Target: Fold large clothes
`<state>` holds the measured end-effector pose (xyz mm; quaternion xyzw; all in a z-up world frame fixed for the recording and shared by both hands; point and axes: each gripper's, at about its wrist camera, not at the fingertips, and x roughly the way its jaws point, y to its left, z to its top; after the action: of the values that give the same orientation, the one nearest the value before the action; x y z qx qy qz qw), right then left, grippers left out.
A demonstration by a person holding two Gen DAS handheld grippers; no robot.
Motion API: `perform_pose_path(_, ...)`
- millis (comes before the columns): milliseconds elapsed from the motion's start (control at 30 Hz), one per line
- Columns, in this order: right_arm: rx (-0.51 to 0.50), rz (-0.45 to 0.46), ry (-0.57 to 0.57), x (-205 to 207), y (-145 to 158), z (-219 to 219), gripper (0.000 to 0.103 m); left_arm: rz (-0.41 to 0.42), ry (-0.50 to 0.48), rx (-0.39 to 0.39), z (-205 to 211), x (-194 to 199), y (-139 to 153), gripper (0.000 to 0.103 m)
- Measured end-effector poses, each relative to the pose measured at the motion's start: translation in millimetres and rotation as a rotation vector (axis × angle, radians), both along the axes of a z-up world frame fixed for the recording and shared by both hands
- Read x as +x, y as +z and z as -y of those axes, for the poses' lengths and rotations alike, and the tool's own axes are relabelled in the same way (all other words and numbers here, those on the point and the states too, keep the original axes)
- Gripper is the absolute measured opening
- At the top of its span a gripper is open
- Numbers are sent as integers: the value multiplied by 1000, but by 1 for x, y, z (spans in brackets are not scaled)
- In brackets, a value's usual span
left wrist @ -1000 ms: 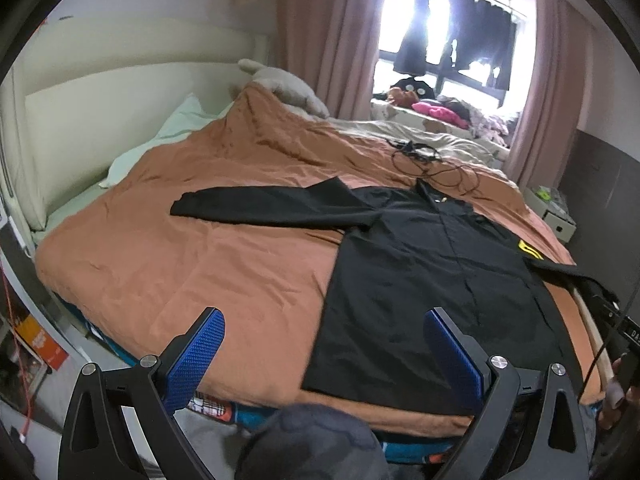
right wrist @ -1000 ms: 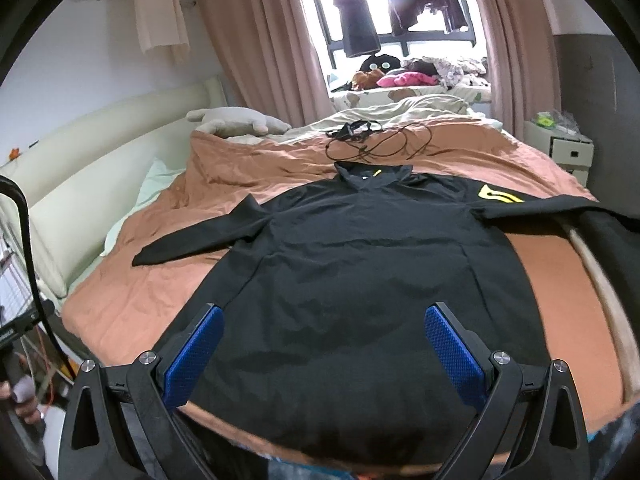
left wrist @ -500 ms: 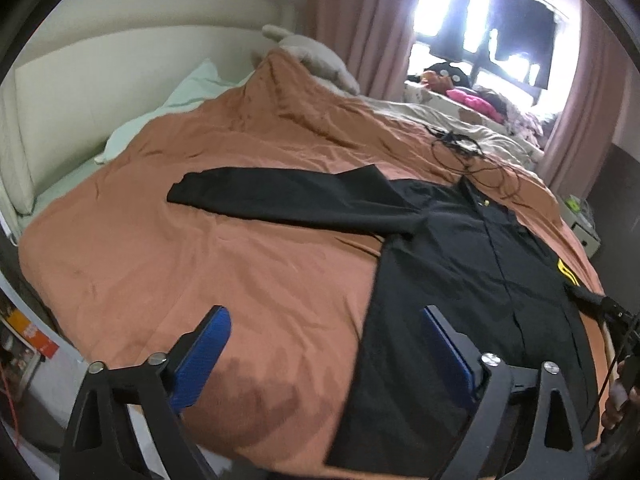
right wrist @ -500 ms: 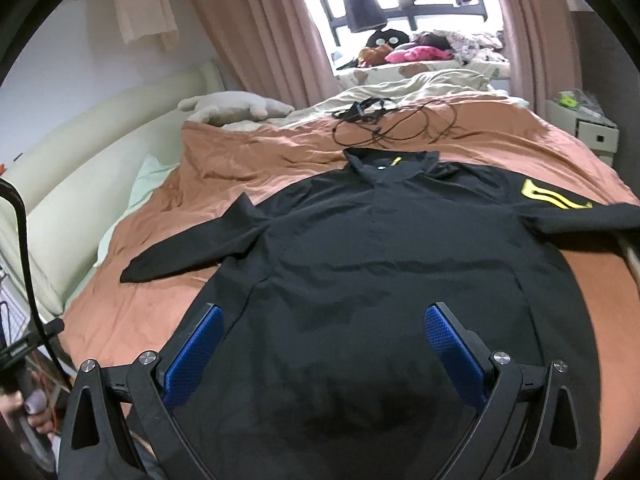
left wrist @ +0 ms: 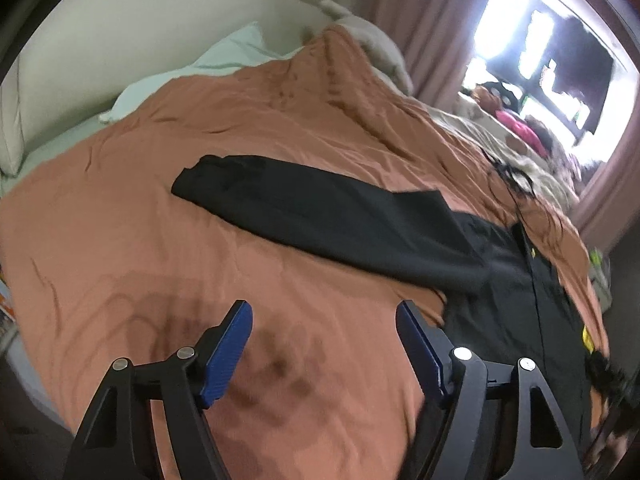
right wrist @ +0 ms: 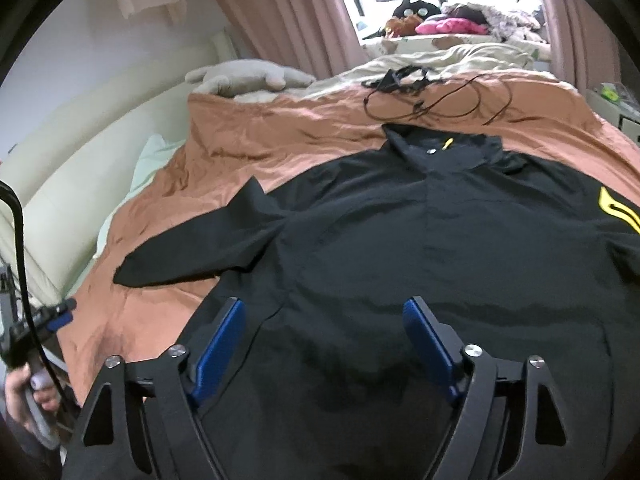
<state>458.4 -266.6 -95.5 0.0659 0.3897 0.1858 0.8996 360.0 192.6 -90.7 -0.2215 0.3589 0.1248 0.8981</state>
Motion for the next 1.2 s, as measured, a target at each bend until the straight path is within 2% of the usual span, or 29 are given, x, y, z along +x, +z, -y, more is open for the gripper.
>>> perform_pose_path(167,13,-27,18,22,-15,-14,79,-32,40,-77,-31,36,-23,67)
perform_pose_path(300,40,-51,44,33,-26,-22,64,-52,94,-117,-55,59,-42,66)
perform_pose_path(367,53,-54,53,31,-31,-23,63,-70,119,-135,-67,73,-54,65)
perform_pose_path(467,31,-72,59,30,-42,-24,63,-95,135,-137,-78,92,-66,65)
perform_pose_path(567,21,-84,58,31,-50,-25,63,-128,158,-147,-89,114,-83,58)
perform_pose_path(633,3,-91,55,34,-56,-26,56,-161,187,-132,-94,126,-96,56)
perform_pose_path(700,-11,-99,44,36,-61,-27,47,-149,207,-110,-100,132,-103,49)
perform_pose_path(767,-16,-111,44,41,-64,-29,38,-143,219,-80,-103,136,-102,41)
perform_pose_path(800,-15,-116,43,44,-65,-29,33,-145,223,-71,-104,136,-102,30)
perform_pose_path(833,-12,-119,39,47,-65,-30,32,-145,231,-65,-108,137,-101,23)
perform_pose_path(867,-7,-121,33,51,-64,-31,31,-143,242,-69,-112,138,-100,11)
perform_pose_path(900,8,-122,30,58,-63,-33,29,-131,242,-77,-113,136,-97,7)
perform_pose_path(1067,139,-175,39,99,-59,-52,20,-61,200,11,-107,139,-67,3)
perform_pose_path(1200,183,-195,52,139,-63,-83,20,19,161,9,-103,135,-34,2)
